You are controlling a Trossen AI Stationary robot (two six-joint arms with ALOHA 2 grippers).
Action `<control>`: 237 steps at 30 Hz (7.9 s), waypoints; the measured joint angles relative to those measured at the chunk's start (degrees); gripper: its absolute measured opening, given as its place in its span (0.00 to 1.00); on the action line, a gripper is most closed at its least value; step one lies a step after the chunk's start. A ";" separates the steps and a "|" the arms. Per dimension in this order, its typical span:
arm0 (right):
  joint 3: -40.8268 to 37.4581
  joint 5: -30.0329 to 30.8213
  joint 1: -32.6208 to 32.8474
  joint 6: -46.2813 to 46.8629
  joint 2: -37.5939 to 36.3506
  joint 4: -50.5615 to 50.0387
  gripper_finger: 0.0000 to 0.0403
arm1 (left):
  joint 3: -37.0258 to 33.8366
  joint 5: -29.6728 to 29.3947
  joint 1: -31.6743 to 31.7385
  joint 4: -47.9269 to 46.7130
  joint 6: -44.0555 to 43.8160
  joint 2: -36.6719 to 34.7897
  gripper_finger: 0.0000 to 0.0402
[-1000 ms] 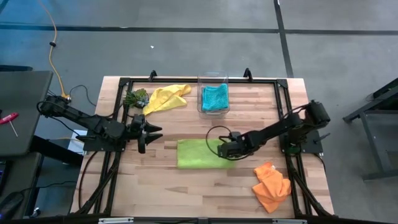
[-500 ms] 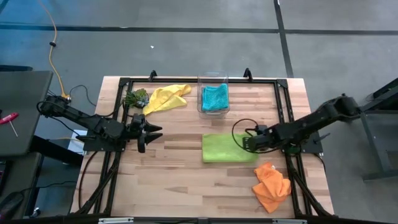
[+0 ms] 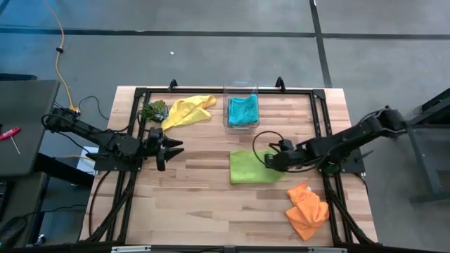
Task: Fold microfiber towels
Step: Fold the green microfiber cloth
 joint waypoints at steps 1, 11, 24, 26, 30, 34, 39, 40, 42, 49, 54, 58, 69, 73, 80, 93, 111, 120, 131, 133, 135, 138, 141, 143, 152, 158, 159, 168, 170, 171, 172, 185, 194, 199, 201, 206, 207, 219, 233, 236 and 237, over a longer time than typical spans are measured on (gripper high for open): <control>0.28 0.06 0.00 -0.24 1.29 1.86 0.00 | 0.00 -0.02 -0.02 0.00 0.00 0.00 0.42; 4.72 2.64 -1.26 -0.53 9.69 13.30 0.00 | 0.00 -0.02 -0.02 -0.13 0.00 0.00 0.42; 7.95 3.03 -1.66 1.00 16.10 16.78 0.00 | -0.01 -0.02 0.00 -0.92 0.00 0.00 0.42; 7.93 3.02 -1.66 0.99 16.25 17.32 0.00 | -0.02 -0.02 0.00 -0.94 0.02 0.00 0.42; 7.93 3.14 -1.84 1.08 16.41 18.55 0.01 | -0.02 -0.02 0.00 -0.98 0.02 0.00 0.42; 7.93 3.43 -2.52 0.70 16.41 19.94 0.08 | -0.02 -0.02 -0.01 -1.09 0.02 0.00 0.42; 7.93 3.45 -3.55 -0.25 16.41 24.54 0.26 | -0.02 -0.02 -0.01 -1.09 0.01 0.00 0.42; 7.93 3.46 -3.81 -0.75 16.41 26.02 0.30 | -0.02 -0.02 0.00 -1.07 0.02 0.00 0.42; 7.93 3.42 -4.37 -1.75 16.41 29.13 0.38 | -0.02 -0.02 -0.02 -1.09 0.02 0.00 0.42; 7.93 3.83 -6.49 -6.96 16.37 38.60 0.54 | -0.02 -0.09 -0.02 -1.07 0.02 0.00 0.42; 7.93 2.34 -7.50 -12.58 14.01 36.56 0.57 | -0.02 -0.20 -0.01 -0.97 0.00 0.00 0.42; 7.91 2.00 -7.47 -14.45 10.59 30.36 0.57 | -0.02 -0.45 -0.02 -0.60 -0.38 0.09 0.42; 7.91 2.10 -5.86 -16.78 2.32 12.76 0.57 | 8.84 3.90 1.48 -0.33 3.78 21.81 0.42; 7.91 2.30 -5.88 -17.46 -0.19 6.60 0.57 | 15.48 6.26 4.74 1.32 1.22 34.43 0.42; 7.91 2.30 -5.03 -17.20 -1.82 -6.44 0.57 | 29.11 13.97 9.61 4.13 -7.23 54.13 0.42; 7.89 2.24 -3.97 -18.46 -3.58 -14.89 0.57 | 45.98 24.83 14.43 0.00 -31.37 74.87 0.42; 7.89 4.74 -3.96 -22.30 -4.29 -16.32 0.57 | 48.55 33.73 16.82 -8.13 -36.97 76.32 0.42; 7.89 6.72 -3.96 -23.69 -4.26 -16.98 0.57 | 60.34 25.81 16.47 -27.31 -37.94 78.26 0.42; 7.89 7.69 -3.96 -24.28 -4.27 -17.90 0.57 | 60.35 26.86 16.38 -21.15 -48.49 82.34 0.42; 7.89 7.70 -3.98 -24.73 -4.26 -18.17 0.57 | 60.39 27.90 16.05 -20.36 -49.64 83.82 0.42; 7.89 7.73 -3.98 -24.69 -4.26 -18.26 0.57 | 60.22 28.89 15.90 -20.91 -50.01 84.55 0.42; 7.89 8.09 -3.98 -24.56 -4.26 -18.48 0.57 | 60.35 28.95 15.61 -20.63 -50.83 84.80 0.42; 7.89 8.09 -3.98 -24.54 -4.26 -18.68 0.57 | 60.33 28.49 15.65 -21.70 -51.01 84.91 0.42; 7.89 8.19 -3.98 -24.54 -4.26 -18.70 0.57 | 60.33 28.06 15.68 -21.94 -51.04 84.91 0.42; 7.89 9.55 -3.98 -24.52 -4.26 -18.15 0.57 | 60.33 29.29 16.27 -20.52 -54.16 87.29 0.42; 7.89 10.31 -3.99 -23.36 -4.26 -17.33 0.57 | 60.33 28.03 16.88 -18.21 -56.60 87.47 0.42; 7.89 10.42 -4.00 -23.36 -4.26 -17.13 0.57 | 60.31 27.62 16.98 -17.78 -56.75 87.53 0.42; 7.89 10.67 -4.00 -23.23 -4.26 -16.30 0.57 | 60.30 26.31 17.31 -15.54 -58.15 87.70 0.42; 7.89 11.06 -4.00 -23.21 -4.26 -16.00 0.57 | 60.32 26.32 17.31 -15.60 -57.39 88.30 0.42; 7.89 11.07 -4.00 -23.21 -4.26 -15.86 0.57 | 60.30 26.42 17.29 -15.98 -57.24 88.74 0.42; 7.89 11.06 -4.00 -23.23 -4.26 -15.56 0.57 | 60.32 26.75 17.26 -15.62 -57.32 89.31 0.42; 7.89 12.09 -4.00 -21.46 -4.26 -14.83 0.57 | 60.28 26.36 17.01 -12.26 -55.81 89.55 0.12; 7.89 12.11 -4.00 -20.56 -4.26 -14.27 0.57 | 60.28 27.33 16.94 -9.73 -54.42 89.55 0.01; 7.89 12.11 -4.00 -20.55 -4.26 -14.29 0.57 | 60.27 28.14 16.95 -9.98 -54.05 88.87 0.01; 7.89 12.09 -3.99 -20.41 -4.26 -14.29 0.57 | 60.33 28.13 17.01 -9.49 -52.76 87.95 0.01; 7.87 12.09 -4.00 -20.41 -4.24 -14.00 0.57 | 60.33 29.72 17.99 -11.77 -48.08 85.86 0.00; 7.87 12.07 -4.00 -20.41 -4.24 -13.98 0.57 | 60.33 30.21 18.19 -13.12 -46.86 85.32 0.00; 7.87 11.15 -4.00 -20.41 -4.24 -14.19 0.57 | 60.33 30.70 19.72 -20.50 -37.40 81.08 0.00; 7.87 9.56 -4.00 -20.41 -4.24 -14.35 0.57 | 60.29 32.11 20.58 -27.14 -29.83 79.13 0.00; 7.87 9.52 -4.00 -20.41 -4.23 -15.32 0.57 | 60.30 31.47 21.39 -29.72 -26.65 79.03 0.00; 7.87 9.41 -4.00 -20.41 -4.24 -15.31 0.57 | 60.30 31.50 21.66 -30.99 -25.20 78.99 0.00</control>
